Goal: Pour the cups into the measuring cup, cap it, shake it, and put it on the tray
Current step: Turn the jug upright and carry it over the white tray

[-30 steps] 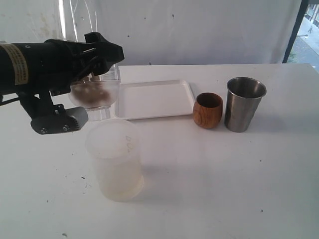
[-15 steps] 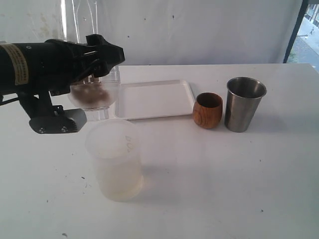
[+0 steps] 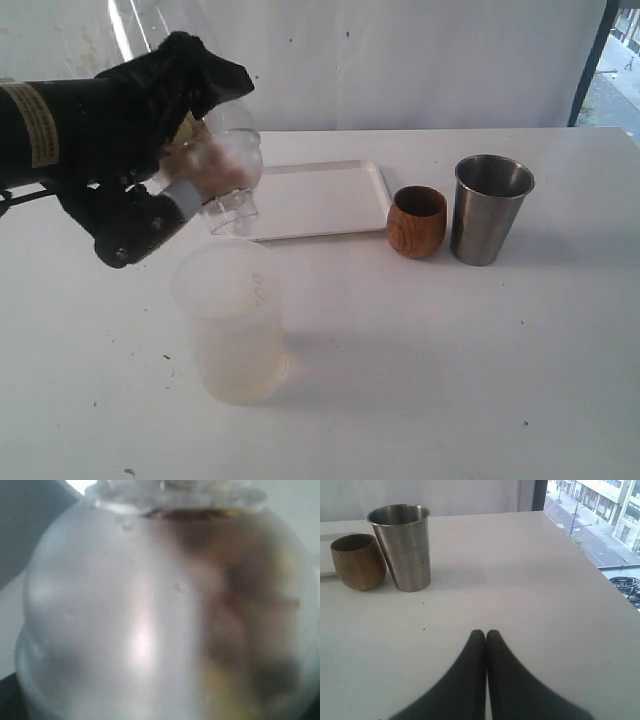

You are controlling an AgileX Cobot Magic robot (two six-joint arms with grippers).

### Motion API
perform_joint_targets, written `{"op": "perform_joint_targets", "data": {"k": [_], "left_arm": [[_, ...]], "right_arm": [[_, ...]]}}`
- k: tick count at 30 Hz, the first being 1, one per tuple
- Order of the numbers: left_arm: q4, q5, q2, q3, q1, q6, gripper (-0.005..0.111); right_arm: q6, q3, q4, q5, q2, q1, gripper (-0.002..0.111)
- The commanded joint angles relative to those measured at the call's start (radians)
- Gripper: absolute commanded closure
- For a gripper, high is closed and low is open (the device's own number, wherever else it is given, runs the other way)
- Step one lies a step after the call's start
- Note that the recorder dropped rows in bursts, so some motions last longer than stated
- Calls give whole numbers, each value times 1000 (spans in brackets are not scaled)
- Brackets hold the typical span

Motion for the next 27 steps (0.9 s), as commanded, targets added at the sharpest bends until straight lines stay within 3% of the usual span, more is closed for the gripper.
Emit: {"op": "perform_joint_targets", "data": {"k": [1,4,11,13,14,15,16,17,19,27], "left_arm": [[-151,-50,6,-9,-3,-442,107],[-327,-129,45,-11,-1,-627,107],[-888,-596,190,-13,1,-991,107],[-935,-657,224,-29,20,-1124,107],[-884,-629,282,-80,76,-1398,107],[-708,-599,352,-146,139,-1697,107],[-591,-601,383,-182,162,-1813,107],[-372,-632,449,-257,212,-2018,107],[-207,-681,535,-344,247,-2055,107],[-206,-681,800,-580,244,-2059,107]], "right_arm": [[-4,1,-7,-6,-3,5,108],[-4,1,-7,-6,-3,5,108],[-4,1,-7,-6,-3,5,108],[-4,1,-7,-6,-3,5,108],[-4,1,-7,-6,-3,5,108],[-4,1,-7,-6,-3,5,108],[-4,1,-7,-6,-3,5,108],[-4,1,-7,-6,-3,5,108],[-4,1,-7,-6,-3,5,108],[-4,1,-6,-6,-3,5,108]]}}
